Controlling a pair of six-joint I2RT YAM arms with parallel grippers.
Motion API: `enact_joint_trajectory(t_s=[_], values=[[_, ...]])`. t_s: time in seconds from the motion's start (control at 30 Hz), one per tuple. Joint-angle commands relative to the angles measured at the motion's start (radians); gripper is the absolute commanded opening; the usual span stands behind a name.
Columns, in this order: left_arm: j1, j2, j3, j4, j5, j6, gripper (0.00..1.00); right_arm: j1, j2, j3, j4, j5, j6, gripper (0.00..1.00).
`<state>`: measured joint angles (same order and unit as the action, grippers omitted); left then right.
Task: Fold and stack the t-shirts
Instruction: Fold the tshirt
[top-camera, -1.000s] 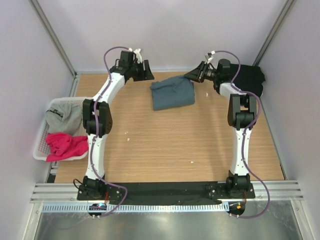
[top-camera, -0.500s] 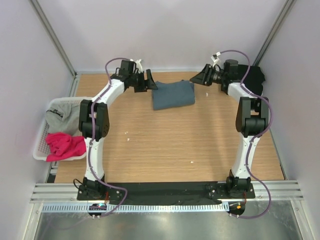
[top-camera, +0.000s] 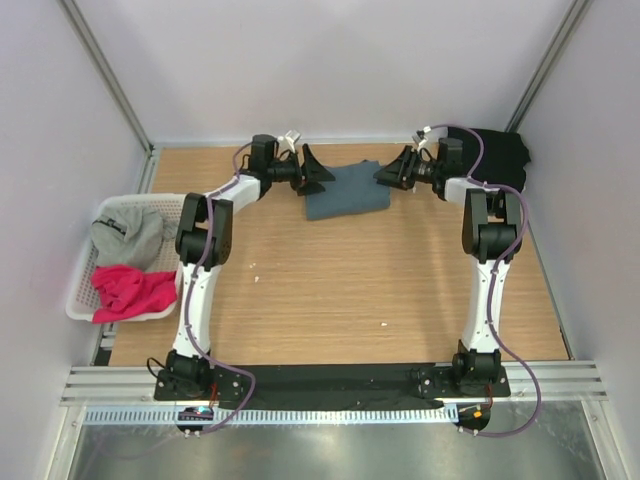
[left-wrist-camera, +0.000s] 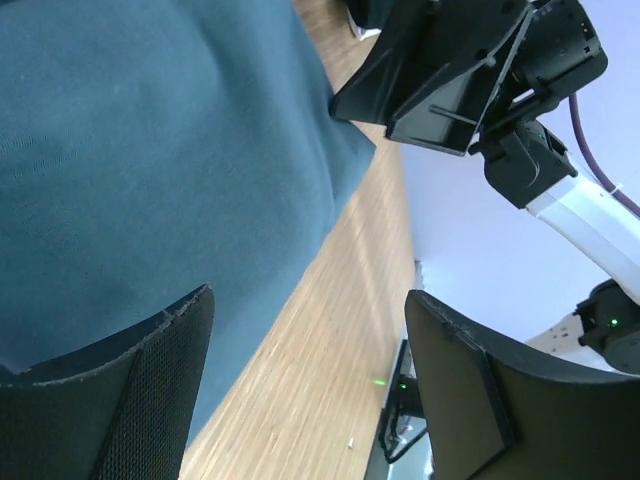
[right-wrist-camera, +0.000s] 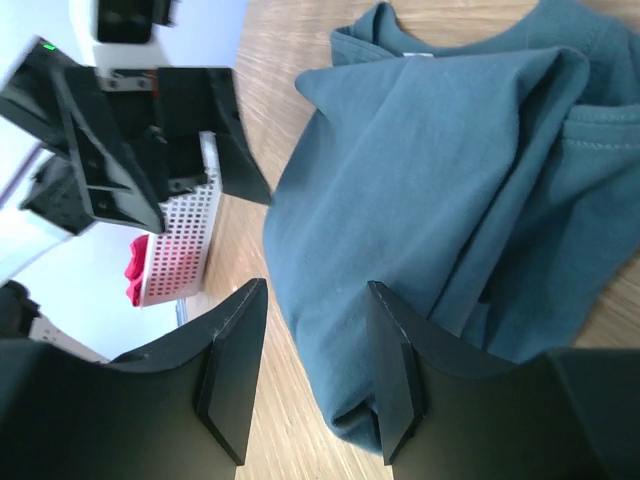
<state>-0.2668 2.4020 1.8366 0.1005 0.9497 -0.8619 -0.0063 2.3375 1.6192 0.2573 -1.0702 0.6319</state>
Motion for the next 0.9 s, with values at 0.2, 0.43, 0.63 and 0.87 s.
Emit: enact_joint_trajectory(t_s=[0.2, 0.43, 0.63, 0.87], values=[[-0.015, 0.082, 0.019, 0.145, 0.092, -0.150, 0.78, 0.006, 0.009, 0.013, -0.025, -0.036, -0.006, 0.50], [-0.014, 0.115, 0.009, 0.169, 0.089, -0.203, 0.79, 0.006, 0.025, 0.044, -0.400, 0.022, -0.311, 0.49], [-0.012, 0.098, -0.042, 0.173, 0.115, -0.209, 0.79, 0.006, 0.034, 0.024, -0.611, 0.079, -0.452, 0.49], [-0.014, 0.019, -0.204, 0.168, 0.144, -0.183, 0.76, 0.006, -0.007, -0.090, -0.670, 0.090, -0.529, 0.48]])
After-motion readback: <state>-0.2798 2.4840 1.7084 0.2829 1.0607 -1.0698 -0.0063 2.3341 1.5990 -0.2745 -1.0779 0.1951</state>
